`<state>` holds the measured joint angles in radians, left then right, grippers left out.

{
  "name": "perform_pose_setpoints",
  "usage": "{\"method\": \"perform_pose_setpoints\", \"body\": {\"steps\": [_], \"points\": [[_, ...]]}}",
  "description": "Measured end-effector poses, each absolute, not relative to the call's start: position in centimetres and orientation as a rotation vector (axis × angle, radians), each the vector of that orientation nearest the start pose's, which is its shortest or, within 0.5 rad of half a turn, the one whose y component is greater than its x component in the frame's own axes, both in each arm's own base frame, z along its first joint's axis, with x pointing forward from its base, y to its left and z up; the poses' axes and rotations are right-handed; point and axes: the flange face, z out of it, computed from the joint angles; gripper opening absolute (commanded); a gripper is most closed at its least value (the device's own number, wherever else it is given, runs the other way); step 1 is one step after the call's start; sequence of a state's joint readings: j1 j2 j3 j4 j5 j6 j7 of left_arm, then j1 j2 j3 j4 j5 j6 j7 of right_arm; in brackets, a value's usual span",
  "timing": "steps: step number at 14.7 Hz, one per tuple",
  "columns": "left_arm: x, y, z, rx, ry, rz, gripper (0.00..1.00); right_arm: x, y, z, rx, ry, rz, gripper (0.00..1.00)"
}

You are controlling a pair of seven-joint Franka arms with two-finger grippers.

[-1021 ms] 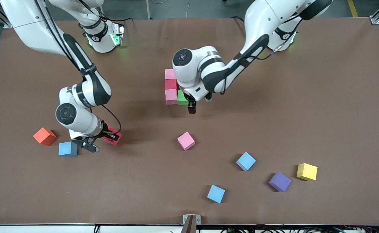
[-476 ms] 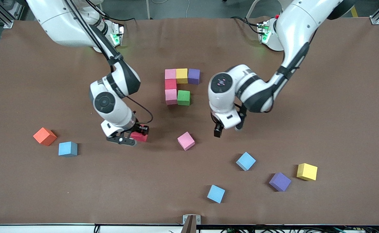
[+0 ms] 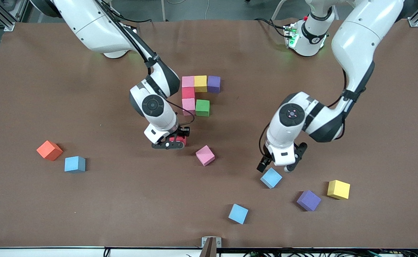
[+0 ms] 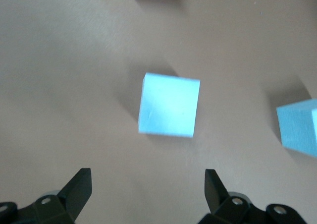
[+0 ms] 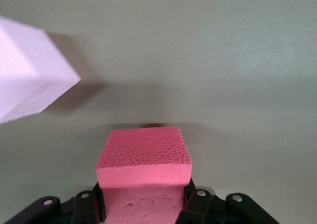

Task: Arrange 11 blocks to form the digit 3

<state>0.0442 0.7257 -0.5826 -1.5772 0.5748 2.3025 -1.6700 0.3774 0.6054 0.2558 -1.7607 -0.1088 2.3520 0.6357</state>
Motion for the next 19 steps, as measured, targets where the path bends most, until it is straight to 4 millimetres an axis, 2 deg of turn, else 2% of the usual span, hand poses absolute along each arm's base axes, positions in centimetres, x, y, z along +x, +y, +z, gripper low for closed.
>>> {"method": "perform_pose_setpoints", "body": {"steps": [4,8,11,15,19], "points": [[69.1,-25.2,24.9,-2.894,-1.409,-0.258,1.0,52.5,39.7,22.8,-3.108,-0.11,0.111,0.48],[72.4,-22.6,23.7,-2.947,-1.418,-0.354,1.0,51.4,41.0,22.4,-3.114,-0.128,0.129,0.48],[72.7,-22.8,22.9,-2.972,-1.419,-0.37,1.0,50.8,41.6,22.1,-3.119,-0.129,0.14,0.5],[71.5,-26.0,22.1,-3.0,-1.352,-0.347,1.0,50.2,41.4,21.1,-3.147,-0.085,0.202,0.51],[70.9,-25.9,21.1,-2.956,-1.312,-0.292,1.0,49.4,41.9,20.6,-3.148,-0.064,0.247,0.51]]}}
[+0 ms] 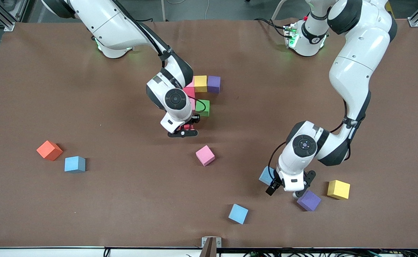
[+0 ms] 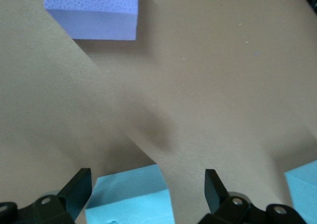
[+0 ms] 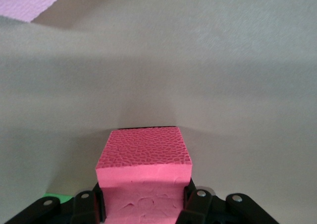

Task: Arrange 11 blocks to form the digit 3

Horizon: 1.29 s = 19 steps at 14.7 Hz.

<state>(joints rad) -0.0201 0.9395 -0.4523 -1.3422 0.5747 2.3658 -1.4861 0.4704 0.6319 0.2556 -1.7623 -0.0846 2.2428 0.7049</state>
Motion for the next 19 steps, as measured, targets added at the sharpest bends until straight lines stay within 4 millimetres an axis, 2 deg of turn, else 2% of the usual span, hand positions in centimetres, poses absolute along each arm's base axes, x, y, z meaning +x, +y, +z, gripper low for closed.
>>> {"method": "perform_pose_setpoints", "body": {"steps": [6,12,19], "points": [[70.5,-25.3,20.5,-2.871,-1.332,-0.218,1.0,48.9,42.6,20.6,-3.112,-0.014,0.293,0.5],[70.7,-26.3,21.5,-2.806,-1.504,-0.225,1.0,48.8,42.6,20.6,-3.113,-0.03,0.297,0.5],[70.3,-27.5,21.6,-2.814,-1.502,-0.224,0.99,48.5,42.4,20.2,-3.119,-0.062,0.317,0.5]]}}
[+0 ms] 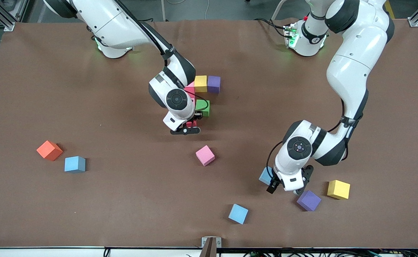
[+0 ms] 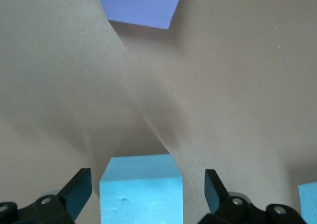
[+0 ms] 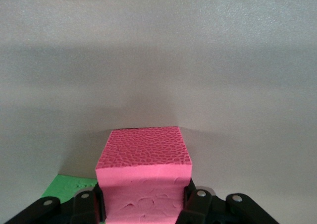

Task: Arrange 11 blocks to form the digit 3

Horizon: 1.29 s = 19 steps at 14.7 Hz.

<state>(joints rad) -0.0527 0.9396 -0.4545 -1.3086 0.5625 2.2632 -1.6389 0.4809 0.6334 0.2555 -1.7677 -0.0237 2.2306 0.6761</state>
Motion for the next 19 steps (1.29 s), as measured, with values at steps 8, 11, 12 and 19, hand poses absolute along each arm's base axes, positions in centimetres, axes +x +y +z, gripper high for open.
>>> {"method": "perform_pose_setpoints", "body": {"steps": [8,11,12,19], "points": [[70.1,-27.8,21.0,-2.808,-1.507,-0.215,0.35,48.5,42.3,20.1,-3.121,-0.062,0.321,1.0],[70.1,-27.8,21.0,-2.807,-1.509,-0.215,0.08,49.5,41.9,20.6,-3.12,-0.041,0.294,1.0],[70.1,-27.8,21.1,-2.806,-1.513,-0.217,0.01,50.2,41.5,21.0,-3.12,-0.024,0.273,1.0],[69.9,-29.1,23.6,-2.77,-1.636,-0.18,0.01,57.3,34.0,30.2,-3.138,0.205,0.097,1.0]]}}
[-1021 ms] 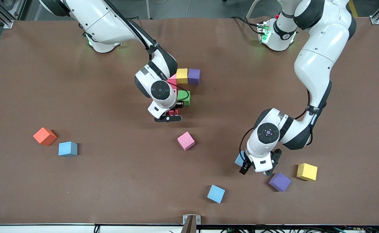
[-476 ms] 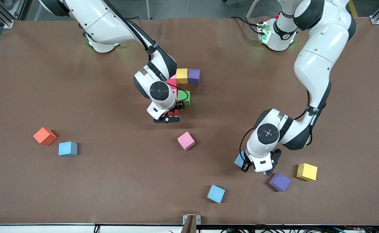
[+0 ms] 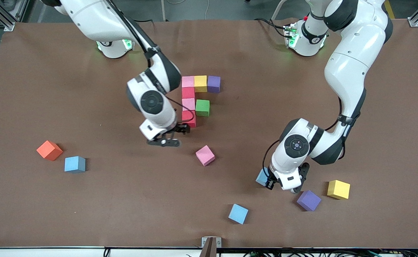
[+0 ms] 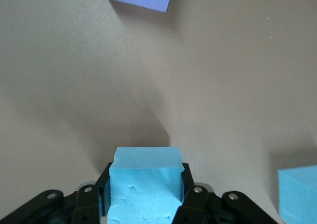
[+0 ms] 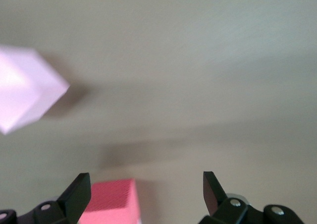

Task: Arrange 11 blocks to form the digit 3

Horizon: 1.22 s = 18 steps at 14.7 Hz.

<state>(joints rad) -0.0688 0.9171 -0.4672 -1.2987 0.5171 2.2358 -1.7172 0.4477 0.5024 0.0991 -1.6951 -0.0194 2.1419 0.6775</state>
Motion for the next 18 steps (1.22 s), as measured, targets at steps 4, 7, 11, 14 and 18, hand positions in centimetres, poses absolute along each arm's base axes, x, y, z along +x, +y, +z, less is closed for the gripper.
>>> {"method": "perform_pose_setpoints", "body": {"steps": [4,7,11,14,18], "points": [[67.6,-32.1,25.2,-2.592,-1.779,-0.141,0.01,63.4,22.5,35.6,-3.112,0.551,0.031,1.0],[64.3,-35.8,24.5,-2.424,-1.886,-0.091,0.01,66.5,11.0,35.2,-3.063,0.79,0.025,1.0],[58.5,-40.8,24.8,-2.273,-1.992,-0.016,0.01,67.6,-0.4,33.7,-3.061,0.791,0.046,1.0],[53.2,-43.6,26.0,-2.199,-2.037,-0.017,0.0,67.4,-4.3,31.9,-3.13,0.411,0.094,1.0],[47.2,-45.9,25.3,-2.114,-2.103,-0.02,0.01,67.6,-7.0,29.0,-3.146,-0.029,0.089,1.0]]}}
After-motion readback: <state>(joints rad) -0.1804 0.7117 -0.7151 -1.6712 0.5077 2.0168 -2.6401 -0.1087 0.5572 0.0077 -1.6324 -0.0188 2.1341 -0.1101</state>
